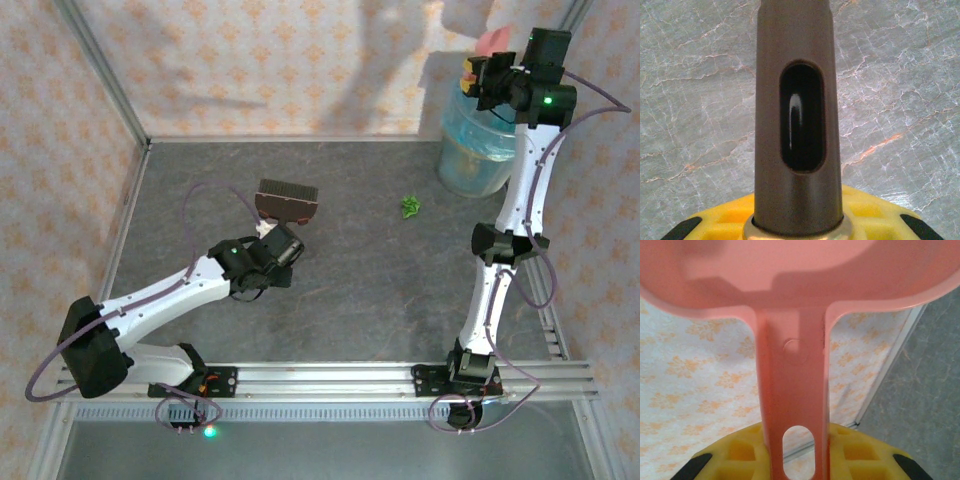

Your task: Sweep away the paper scraps from the table

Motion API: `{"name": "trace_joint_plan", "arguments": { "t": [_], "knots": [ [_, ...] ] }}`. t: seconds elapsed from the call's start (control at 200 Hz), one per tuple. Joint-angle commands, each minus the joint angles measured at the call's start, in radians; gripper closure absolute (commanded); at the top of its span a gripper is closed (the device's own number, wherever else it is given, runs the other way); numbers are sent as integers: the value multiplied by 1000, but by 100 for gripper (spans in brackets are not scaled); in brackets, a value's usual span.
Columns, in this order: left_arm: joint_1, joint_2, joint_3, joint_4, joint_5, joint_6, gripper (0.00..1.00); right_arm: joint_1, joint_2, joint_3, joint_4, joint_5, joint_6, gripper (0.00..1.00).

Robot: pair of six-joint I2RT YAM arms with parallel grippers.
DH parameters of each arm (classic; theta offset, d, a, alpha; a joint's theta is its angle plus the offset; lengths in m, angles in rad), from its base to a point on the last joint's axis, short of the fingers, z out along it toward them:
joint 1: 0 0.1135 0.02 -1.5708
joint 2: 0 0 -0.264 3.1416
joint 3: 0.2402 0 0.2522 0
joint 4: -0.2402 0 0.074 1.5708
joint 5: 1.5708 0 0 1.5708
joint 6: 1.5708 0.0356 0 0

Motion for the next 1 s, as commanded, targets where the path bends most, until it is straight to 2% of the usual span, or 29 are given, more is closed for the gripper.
{"name": "trace_joint_plan", "arguments": {
  "t": [0.0,0.315,0.56,0.736,0.996],
  "knots": [
    [5,-35,21,16,-27,10,100,-13,9,70,70,-18,68,100],
    [4,-33,21,19,-25,8,100,-20,13,70,107,-36,111,100],
    [4,-32,22,22,-25,10,100,-29,-1,71,71,-36,68,100],
    [4,-38,20,27,-25,10,100,-29,-66,70,15,29,-89,100],
    [5,-40,26,31,-18,8,100,-29,-160,70,-193,24,-405,100]
  ]
}}
